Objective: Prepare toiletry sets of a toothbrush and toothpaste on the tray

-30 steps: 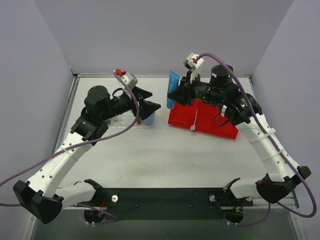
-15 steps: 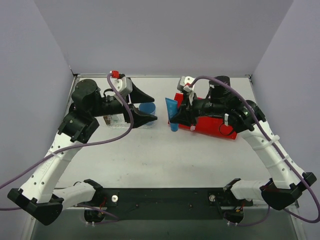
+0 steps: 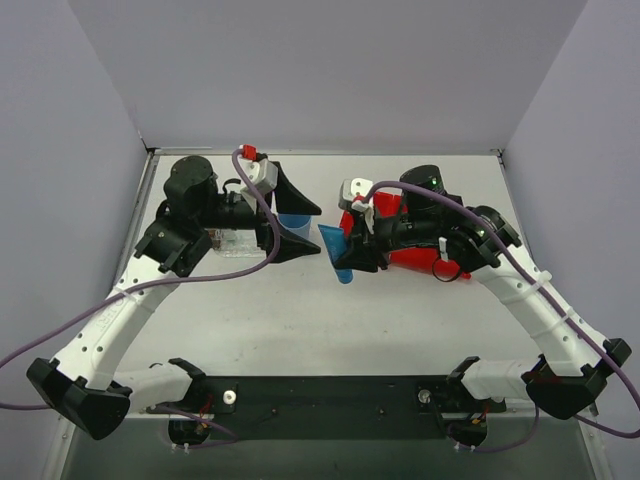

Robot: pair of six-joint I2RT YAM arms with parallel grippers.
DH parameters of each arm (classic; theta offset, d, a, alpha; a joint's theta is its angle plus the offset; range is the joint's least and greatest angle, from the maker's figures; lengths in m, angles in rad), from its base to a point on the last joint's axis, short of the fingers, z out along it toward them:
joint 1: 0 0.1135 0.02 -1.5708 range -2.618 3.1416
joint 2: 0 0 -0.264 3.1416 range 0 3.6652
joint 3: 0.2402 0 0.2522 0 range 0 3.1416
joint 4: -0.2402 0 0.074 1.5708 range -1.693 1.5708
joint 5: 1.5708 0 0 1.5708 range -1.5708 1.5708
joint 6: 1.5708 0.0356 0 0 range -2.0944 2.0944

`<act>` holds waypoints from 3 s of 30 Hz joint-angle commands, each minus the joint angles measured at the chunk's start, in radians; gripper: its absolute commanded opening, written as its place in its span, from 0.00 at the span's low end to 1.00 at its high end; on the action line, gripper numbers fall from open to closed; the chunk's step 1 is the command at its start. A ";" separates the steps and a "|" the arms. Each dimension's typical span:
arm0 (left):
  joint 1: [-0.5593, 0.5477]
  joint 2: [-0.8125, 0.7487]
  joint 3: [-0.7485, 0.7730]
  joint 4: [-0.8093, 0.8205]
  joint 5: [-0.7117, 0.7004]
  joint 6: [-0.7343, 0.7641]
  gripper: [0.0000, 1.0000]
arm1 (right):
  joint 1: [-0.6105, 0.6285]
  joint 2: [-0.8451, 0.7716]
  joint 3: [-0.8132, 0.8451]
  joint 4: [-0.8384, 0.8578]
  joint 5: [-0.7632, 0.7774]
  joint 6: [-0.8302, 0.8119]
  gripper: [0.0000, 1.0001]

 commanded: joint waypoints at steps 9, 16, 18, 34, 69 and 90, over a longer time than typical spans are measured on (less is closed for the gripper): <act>-0.071 0.039 -0.006 0.096 0.050 -0.010 0.88 | 0.031 0.045 0.024 0.005 -0.031 -0.049 0.00; -0.080 0.048 -0.010 0.073 0.044 0.005 0.65 | 0.035 0.054 0.030 0.004 -0.024 -0.055 0.00; -0.082 0.050 -0.018 0.065 0.046 0.011 0.55 | 0.038 0.056 0.030 0.004 -0.021 -0.057 0.00; -0.088 0.037 -0.024 0.015 0.049 0.057 0.00 | 0.037 0.038 0.019 0.007 0.022 -0.066 0.00; 0.281 -0.102 -0.219 0.082 -0.672 0.157 0.00 | -0.167 -0.111 -0.195 0.203 0.341 0.074 0.64; 0.375 0.050 -0.451 0.476 -0.744 0.105 0.00 | -0.250 -0.191 -0.396 0.291 0.302 0.066 0.62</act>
